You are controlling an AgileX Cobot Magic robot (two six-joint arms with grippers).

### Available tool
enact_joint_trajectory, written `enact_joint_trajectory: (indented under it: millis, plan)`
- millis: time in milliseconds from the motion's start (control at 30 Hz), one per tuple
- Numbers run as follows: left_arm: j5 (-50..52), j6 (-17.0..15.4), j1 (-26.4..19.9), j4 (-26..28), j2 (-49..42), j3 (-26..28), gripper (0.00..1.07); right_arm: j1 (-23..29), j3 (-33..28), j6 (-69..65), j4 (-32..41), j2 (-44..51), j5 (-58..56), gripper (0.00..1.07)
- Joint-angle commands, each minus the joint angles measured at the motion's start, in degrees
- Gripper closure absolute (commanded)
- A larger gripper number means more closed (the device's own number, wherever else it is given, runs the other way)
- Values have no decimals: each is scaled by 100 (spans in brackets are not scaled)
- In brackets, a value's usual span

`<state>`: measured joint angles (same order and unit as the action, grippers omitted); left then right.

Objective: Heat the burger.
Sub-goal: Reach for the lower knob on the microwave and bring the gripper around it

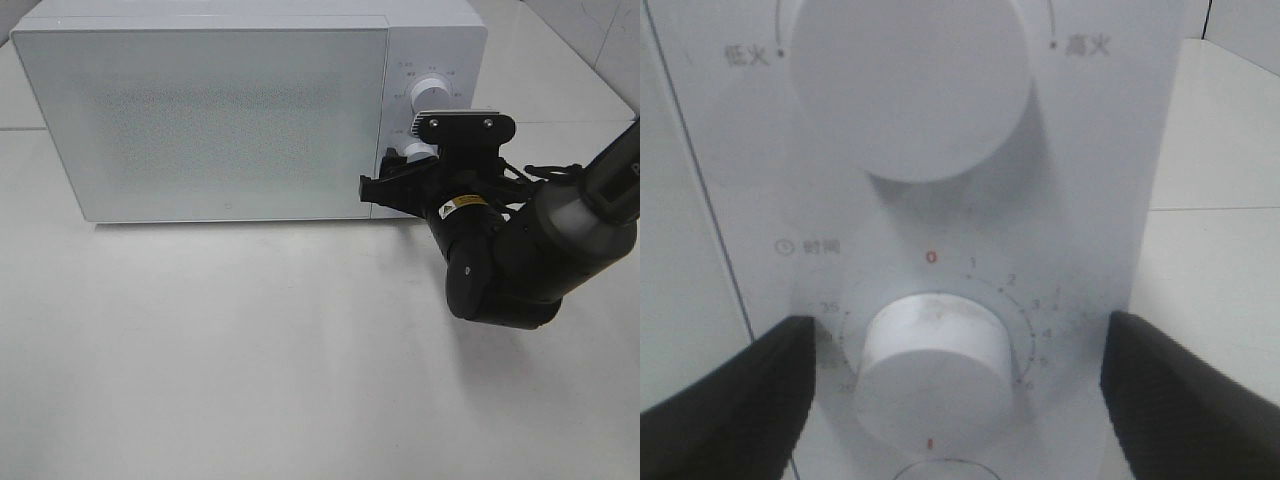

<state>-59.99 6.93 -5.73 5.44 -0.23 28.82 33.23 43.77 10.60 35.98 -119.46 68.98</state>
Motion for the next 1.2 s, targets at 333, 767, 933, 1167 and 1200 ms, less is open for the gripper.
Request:
enact_joint_trajectory:
  millis: [333, 767, 933, 1167, 1200]
  plan:
    - [46, -17, -23, 17, -126, -23, 6, -40, 57, 46, -115, 11, 556, 64]
    - [46, -17, -23, 17, -126, -23, 6, -40, 57, 46, -115, 11, 464, 106]
    - [46, -17, -23, 17, -126, -23, 6, -40, 57, 11, -115, 11, 464, 106]
    - [46, -17, -23, 17, -126, -23, 6, -40, 57, -418, -120, 11, 476, 105]
    - [46, -17, -23, 17, -126, -23, 6, -40, 57, -665, -120, 11, 476, 105]
